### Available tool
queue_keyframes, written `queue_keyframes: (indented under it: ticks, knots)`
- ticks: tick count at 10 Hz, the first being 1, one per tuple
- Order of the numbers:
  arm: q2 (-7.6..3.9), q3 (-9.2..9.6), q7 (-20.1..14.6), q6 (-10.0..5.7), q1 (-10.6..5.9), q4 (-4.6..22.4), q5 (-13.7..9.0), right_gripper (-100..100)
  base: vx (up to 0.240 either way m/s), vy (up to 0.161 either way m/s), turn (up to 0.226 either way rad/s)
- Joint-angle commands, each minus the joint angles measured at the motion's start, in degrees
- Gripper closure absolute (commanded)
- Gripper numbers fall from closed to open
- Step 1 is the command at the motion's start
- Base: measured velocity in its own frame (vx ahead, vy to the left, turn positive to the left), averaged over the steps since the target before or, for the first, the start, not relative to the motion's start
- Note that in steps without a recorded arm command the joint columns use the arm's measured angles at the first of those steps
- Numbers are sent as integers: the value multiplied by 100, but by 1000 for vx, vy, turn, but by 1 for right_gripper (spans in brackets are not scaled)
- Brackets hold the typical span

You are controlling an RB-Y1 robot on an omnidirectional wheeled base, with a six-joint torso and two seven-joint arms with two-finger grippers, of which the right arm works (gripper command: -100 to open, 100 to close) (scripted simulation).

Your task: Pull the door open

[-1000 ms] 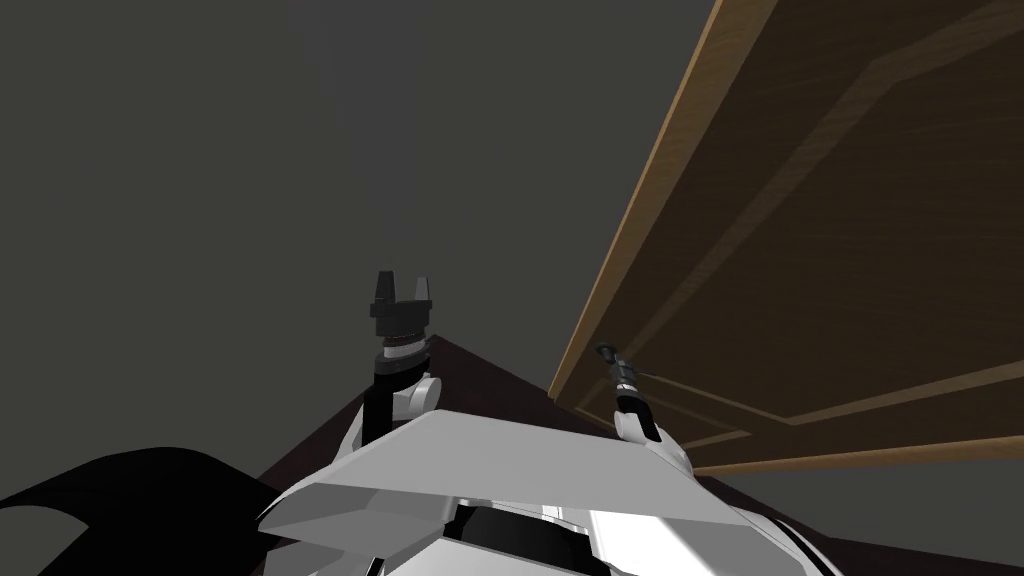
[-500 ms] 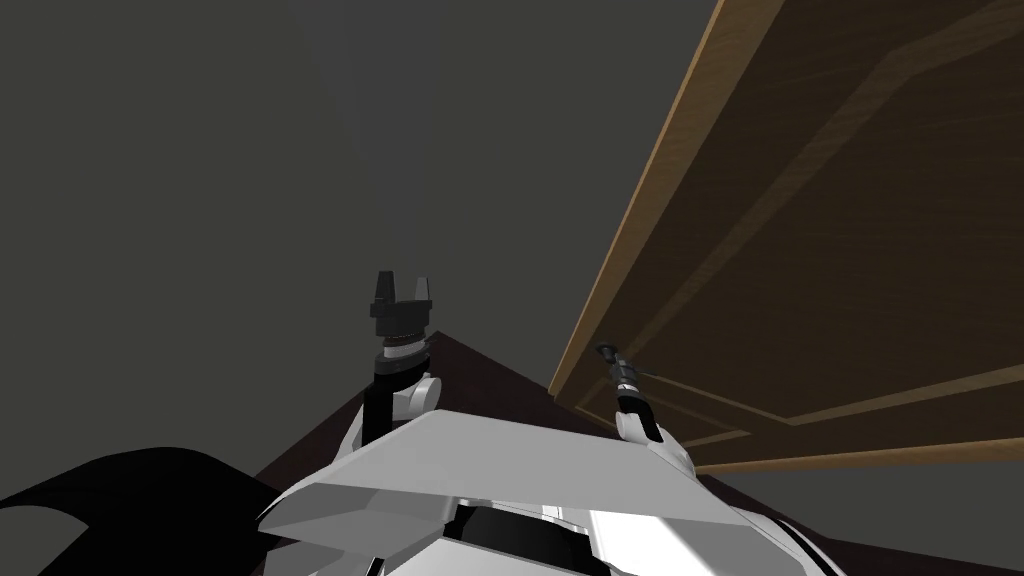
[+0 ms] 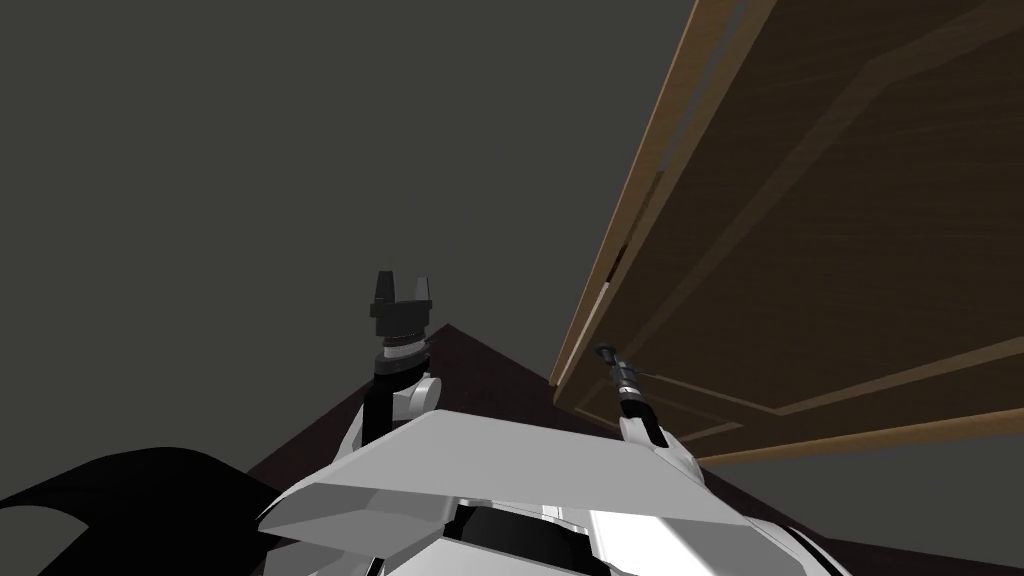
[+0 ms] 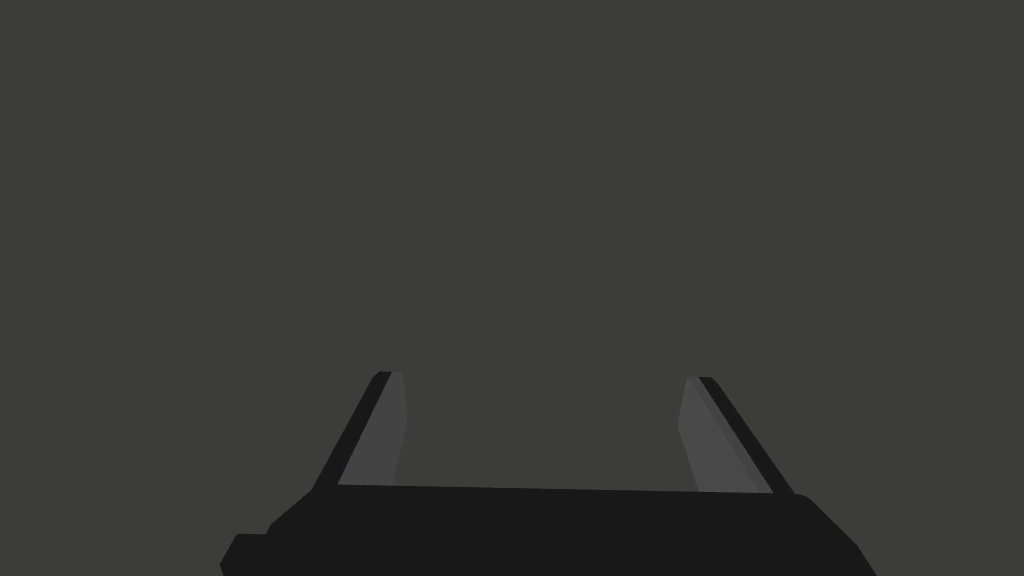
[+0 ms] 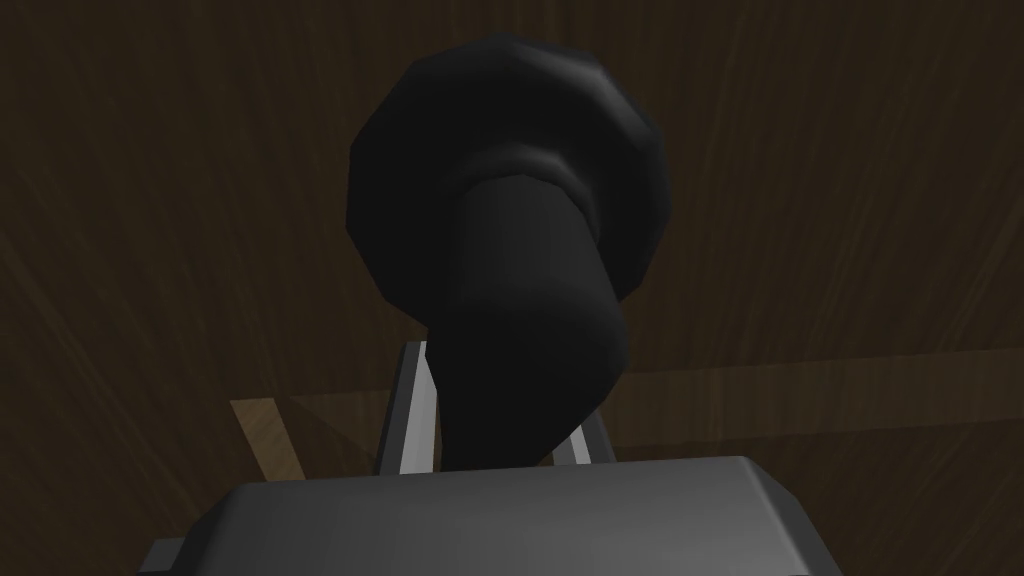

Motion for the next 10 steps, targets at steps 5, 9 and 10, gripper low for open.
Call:
queue_keyframes:
  ticks: [5, 9, 10]
  knots:
    - [-123, 256, -281, -156, 34, 58, 114, 100, -206, -57, 105]
    - [-323, 585, -631, -405, 224, -47, 260, 100, -205, -65, 104]
    - [-369, 652, -703, -459, 263, -73, 290, 100, -247, -54, 114]
